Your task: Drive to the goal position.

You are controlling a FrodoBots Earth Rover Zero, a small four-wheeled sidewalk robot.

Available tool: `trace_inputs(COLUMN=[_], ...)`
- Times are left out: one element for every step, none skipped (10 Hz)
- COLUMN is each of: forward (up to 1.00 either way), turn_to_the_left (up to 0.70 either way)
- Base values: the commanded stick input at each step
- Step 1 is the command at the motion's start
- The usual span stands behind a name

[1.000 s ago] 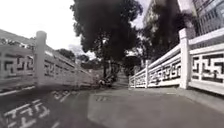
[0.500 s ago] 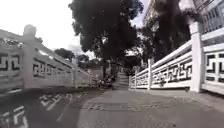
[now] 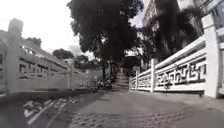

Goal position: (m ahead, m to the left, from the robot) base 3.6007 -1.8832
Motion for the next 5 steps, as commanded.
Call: trace_inputs(forward=[0.70, 0.70, 0.70, 0.70, 0.70], turn_to_the_left=[0.00, 0.00, 0.00, 0.00, 0.00])
